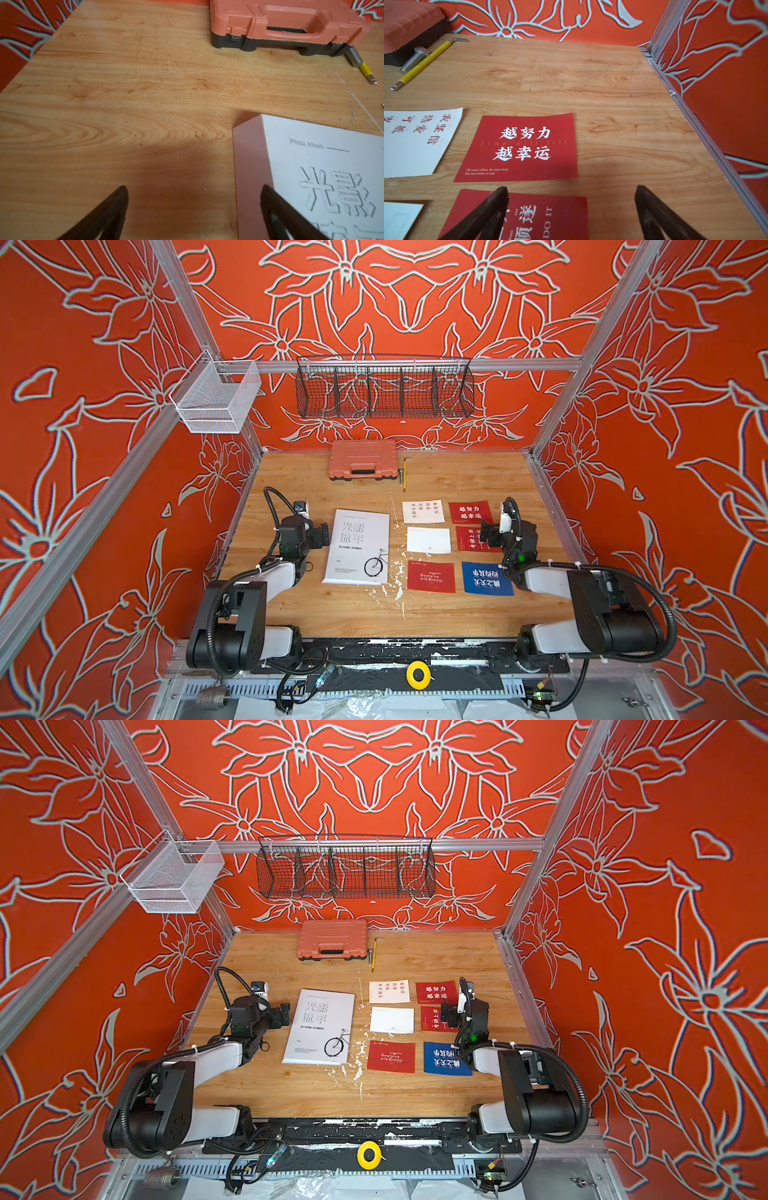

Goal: Place the photos into the photo albums
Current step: Open the photo album at the center of the board.

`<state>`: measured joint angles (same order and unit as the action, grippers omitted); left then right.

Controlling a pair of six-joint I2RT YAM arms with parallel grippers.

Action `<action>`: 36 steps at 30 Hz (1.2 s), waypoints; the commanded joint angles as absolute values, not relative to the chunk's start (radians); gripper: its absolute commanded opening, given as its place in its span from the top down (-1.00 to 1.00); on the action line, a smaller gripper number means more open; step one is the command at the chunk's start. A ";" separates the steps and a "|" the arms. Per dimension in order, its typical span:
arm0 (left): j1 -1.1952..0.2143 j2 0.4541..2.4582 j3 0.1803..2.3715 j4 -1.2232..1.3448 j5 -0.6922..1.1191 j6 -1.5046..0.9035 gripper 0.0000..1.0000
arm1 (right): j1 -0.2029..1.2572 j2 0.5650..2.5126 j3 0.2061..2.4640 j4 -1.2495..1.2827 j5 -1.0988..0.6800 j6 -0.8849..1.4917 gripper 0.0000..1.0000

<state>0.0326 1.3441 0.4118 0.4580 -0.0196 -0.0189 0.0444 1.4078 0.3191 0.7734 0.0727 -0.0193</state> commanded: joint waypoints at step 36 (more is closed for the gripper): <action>-0.102 0.789 0.642 -0.358 -0.152 -0.547 -0.94 | 0.114 0.909 0.879 -0.509 0.196 0.477 -0.95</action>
